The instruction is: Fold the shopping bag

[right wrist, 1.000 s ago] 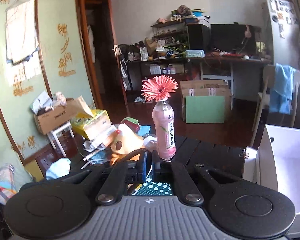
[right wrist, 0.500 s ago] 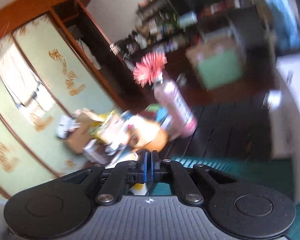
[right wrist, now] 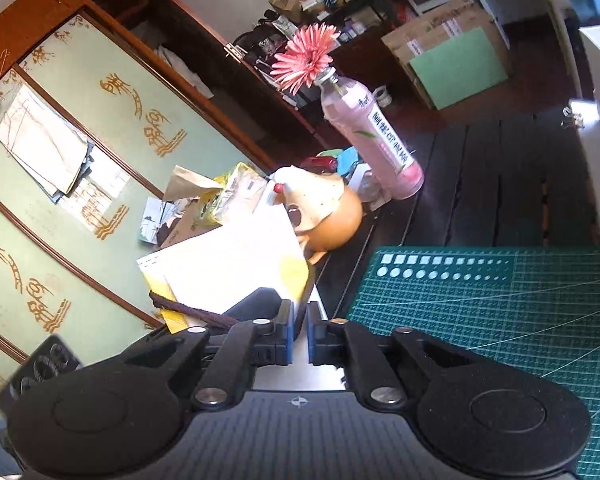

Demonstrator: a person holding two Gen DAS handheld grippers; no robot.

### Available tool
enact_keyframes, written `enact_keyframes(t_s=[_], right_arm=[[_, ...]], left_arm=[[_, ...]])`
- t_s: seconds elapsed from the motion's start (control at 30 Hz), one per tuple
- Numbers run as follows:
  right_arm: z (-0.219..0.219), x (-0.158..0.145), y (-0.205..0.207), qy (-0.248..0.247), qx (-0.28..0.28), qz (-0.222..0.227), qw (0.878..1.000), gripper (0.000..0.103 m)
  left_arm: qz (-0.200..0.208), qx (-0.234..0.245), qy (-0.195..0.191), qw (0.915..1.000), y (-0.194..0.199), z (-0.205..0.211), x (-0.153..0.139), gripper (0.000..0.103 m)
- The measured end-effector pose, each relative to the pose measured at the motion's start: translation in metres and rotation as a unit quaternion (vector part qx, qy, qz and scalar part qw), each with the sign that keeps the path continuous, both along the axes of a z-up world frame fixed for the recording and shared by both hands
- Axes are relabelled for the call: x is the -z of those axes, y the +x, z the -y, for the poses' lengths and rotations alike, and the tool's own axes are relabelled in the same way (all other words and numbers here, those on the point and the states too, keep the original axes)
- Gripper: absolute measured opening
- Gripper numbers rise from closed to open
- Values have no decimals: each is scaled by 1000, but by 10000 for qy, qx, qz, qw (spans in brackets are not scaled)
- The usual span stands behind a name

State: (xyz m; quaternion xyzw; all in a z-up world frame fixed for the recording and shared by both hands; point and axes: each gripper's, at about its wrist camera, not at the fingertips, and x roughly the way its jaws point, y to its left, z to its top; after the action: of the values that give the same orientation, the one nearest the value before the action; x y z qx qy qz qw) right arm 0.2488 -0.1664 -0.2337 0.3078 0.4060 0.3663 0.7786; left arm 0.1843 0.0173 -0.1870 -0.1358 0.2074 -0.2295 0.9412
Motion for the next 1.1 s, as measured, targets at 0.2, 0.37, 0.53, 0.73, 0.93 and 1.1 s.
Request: enact_keyframes(t_s=[0.2, 0.37, 0.53, 0.73, 0.93, 1.1], right_arm=[[37, 3, -4, 668, 139, 15, 9977, 46], [47, -1, -7, 1146, 53, 294, 9930, 50], [39, -9, -7, 1696, -347, 490, 9837, 54], [24, -9, -7, 2166, -711, 479, 9725, 54], [13, -18, -15, 1707, -888, 700, 9788, 25], [12, -23, -19, 1687, -707, 904, 9790, 17]], left_arm=[[-662, 690, -1426, 9852, 22, -42, 11, 10], [-1002, 1519, -2482, 9515, 36, -63, 22, 12], [-1401, 2218, -3305, 9066, 48, -66, 41, 12], [-1809, 2636, -3709, 8719, 56, -53, 58, 13], [-1875, 2863, -4012, 8497, 60, -59, 64, 13], [-1895, 2785, -4098, 8477, 61, -65, 65, 23]])
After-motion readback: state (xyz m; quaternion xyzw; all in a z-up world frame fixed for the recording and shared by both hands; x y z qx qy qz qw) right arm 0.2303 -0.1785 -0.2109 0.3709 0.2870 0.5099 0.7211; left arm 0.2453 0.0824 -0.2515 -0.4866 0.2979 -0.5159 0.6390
